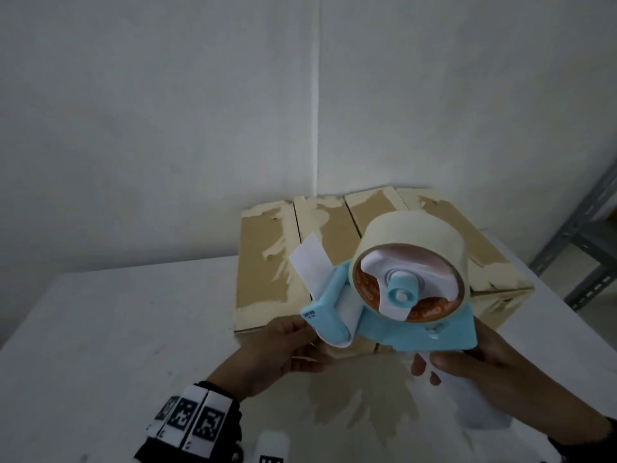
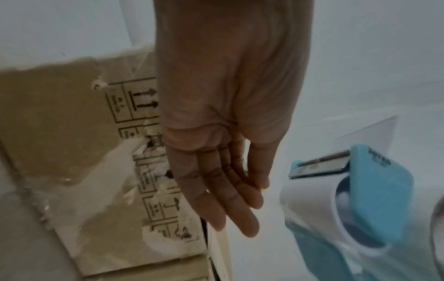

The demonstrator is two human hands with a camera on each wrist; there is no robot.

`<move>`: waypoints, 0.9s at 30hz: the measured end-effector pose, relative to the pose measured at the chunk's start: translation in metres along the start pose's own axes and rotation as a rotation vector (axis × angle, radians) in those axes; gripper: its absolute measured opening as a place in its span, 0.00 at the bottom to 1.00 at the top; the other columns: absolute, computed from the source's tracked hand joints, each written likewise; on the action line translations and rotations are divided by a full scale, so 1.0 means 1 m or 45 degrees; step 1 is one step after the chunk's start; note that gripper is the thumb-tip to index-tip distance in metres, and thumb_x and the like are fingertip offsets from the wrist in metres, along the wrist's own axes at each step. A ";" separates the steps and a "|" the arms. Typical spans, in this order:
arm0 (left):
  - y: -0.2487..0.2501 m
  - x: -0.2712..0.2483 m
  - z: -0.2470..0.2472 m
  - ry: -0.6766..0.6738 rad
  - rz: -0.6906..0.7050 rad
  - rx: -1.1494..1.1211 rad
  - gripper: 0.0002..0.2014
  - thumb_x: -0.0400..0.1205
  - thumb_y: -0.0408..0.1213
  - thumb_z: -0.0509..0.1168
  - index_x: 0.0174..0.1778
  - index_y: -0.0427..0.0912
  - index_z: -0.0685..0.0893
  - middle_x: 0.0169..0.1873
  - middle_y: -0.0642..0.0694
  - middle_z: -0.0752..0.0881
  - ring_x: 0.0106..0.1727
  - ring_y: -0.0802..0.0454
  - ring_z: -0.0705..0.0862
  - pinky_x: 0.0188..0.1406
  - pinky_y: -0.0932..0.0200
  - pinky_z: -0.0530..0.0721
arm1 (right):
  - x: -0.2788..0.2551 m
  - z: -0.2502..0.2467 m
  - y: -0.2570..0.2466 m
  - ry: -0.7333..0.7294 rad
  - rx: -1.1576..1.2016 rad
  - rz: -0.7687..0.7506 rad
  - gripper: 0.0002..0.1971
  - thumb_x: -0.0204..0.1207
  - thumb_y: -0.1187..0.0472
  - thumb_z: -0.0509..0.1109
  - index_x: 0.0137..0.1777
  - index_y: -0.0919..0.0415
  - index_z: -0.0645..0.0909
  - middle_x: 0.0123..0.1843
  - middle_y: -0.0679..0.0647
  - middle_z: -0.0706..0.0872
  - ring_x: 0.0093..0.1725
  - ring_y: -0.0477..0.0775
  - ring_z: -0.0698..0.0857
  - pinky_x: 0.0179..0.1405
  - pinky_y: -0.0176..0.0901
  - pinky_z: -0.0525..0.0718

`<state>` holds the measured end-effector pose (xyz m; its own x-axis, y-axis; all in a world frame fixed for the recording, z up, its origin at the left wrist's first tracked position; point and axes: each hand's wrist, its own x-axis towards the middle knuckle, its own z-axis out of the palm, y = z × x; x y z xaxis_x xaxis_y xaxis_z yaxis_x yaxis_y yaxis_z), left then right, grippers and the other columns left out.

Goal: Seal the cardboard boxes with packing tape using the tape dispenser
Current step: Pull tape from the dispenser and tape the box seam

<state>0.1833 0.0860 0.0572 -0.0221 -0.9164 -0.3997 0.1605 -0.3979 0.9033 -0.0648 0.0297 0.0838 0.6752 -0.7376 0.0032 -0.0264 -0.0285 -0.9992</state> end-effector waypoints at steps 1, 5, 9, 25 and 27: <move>0.002 0.000 -0.005 -0.008 -0.005 0.027 0.10 0.83 0.31 0.57 0.43 0.37 0.84 0.31 0.44 0.85 0.28 0.57 0.87 0.37 0.62 0.88 | 0.001 0.000 -0.001 -0.006 0.009 -0.005 0.30 0.47 0.34 0.80 0.50 0.43 0.82 0.39 0.53 0.89 0.40 0.56 0.87 0.36 0.44 0.85; 0.012 0.004 -0.019 -0.083 -0.057 0.135 0.10 0.81 0.26 0.60 0.39 0.38 0.86 0.23 0.50 0.85 0.25 0.59 0.85 0.32 0.66 0.86 | 0.005 -0.002 -0.004 -0.021 0.043 -0.016 0.27 0.51 0.37 0.80 0.50 0.44 0.82 0.36 0.56 0.86 0.36 0.58 0.84 0.35 0.44 0.83; 0.019 0.008 -0.022 -0.086 -0.062 0.326 0.11 0.80 0.24 0.62 0.36 0.41 0.84 0.22 0.53 0.86 0.24 0.63 0.84 0.29 0.70 0.83 | 0.009 -0.003 -0.002 -0.037 0.010 0.002 0.30 0.51 0.34 0.79 0.53 0.44 0.81 0.32 0.57 0.84 0.33 0.55 0.82 0.34 0.44 0.81; 0.033 0.046 -0.108 0.843 0.383 0.999 0.19 0.79 0.42 0.66 0.66 0.43 0.76 0.63 0.45 0.80 0.66 0.46 0.77 0.61 0.55 0.74 | 0.031 -0.016 -0.020 0.257 -0.095 0.021 0.14 0.64 0.51 0.78 0.48 0.51 0.83 0.30 0.56 0.85 0.28 0.55 0.83 0.26 0.39 0.82; 0.024 0.061 -0.122 0.721 0.249 1.104 0.32 0.79 0.47 0.65 0.77 0.42 0.63 0.76 0.43 0.66 0.77 0.45 0.65 0.73 0.51 0.65 | 0.033 -0.017 -0.021 0.292 -0.065 0.022 0.09 0.70 0.65 0.71 0.50 0.60 0.80 0.28 0.55 0.85 0.27 0.54 0.82 0.24 0.38 0.81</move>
<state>0.3062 0.0263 0.0355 0.4278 -0.9026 -0.0476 -0.6542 -0.3455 0.6728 -0.0542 -0.0053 0.1056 0.4893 -0.8721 0.0006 -0.0774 -0.0441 -0.9960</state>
